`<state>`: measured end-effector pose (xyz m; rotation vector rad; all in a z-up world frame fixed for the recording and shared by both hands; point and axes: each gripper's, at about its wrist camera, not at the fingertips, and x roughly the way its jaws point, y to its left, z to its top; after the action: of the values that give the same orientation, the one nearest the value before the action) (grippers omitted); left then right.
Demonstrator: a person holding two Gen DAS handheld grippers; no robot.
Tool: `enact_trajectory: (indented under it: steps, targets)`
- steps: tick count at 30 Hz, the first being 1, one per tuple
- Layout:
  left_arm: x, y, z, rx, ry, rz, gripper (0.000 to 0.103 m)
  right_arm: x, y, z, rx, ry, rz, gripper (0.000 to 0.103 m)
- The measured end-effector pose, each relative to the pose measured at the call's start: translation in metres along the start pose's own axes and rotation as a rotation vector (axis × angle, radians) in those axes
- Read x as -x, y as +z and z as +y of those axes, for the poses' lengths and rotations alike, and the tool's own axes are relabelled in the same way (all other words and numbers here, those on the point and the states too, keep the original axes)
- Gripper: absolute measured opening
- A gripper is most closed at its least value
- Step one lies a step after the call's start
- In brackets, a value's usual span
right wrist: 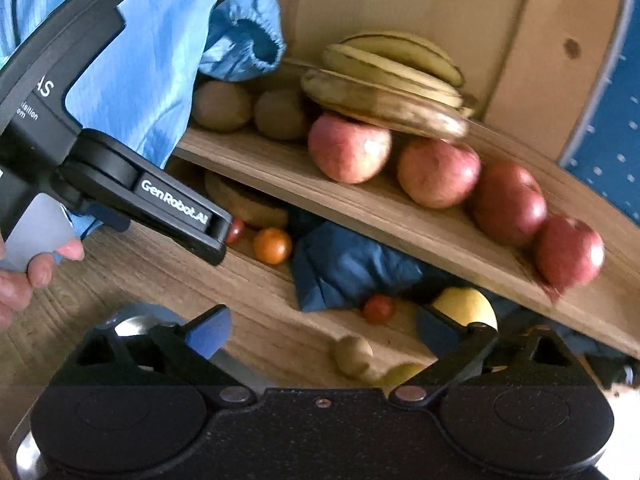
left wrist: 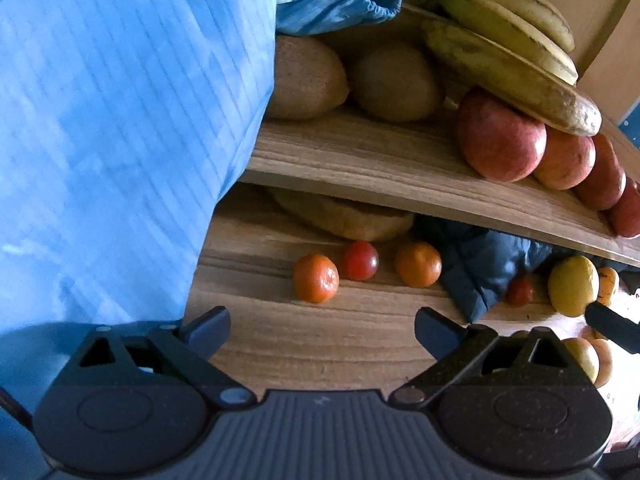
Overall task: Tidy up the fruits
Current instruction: 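Reach both grippers under the shelf toward the small oranges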
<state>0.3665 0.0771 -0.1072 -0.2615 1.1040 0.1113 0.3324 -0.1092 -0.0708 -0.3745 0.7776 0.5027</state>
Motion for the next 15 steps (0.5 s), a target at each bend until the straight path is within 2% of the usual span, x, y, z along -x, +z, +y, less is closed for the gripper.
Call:
enact_trajectory:
  steps: [3,5,8,11,15]
  targets:
    - [-0.006,0.004,0.003,0.005,-0.002,0.005,0.095,-0.009,0.005,0.005,0.028,0.021,-0.005,0.090]
    - [-0.011,0.006,0.004,0.012,-0.003,0.013,0.088,-0.014,0.008,0.009,0.050,0.034,-0.008,0.086]
    - [-0.015,0.006,0.007,0.034,-0.012,0.025,0.085,-0.024,0.011,0.015,0.075,0.048,-0.004,0.073]
    - [-0.016,0.006,0.011,0.044,-0.018,0.024,0.082,-0.033,0.014,0.019,0.101,0.054,-0.008,0.069]
    - [-0.018,0.006,0.012,0.056,-0.017,0.014,0.080,-0.041,0.019,0.025,0.137,0.070,-0.015,0.060]
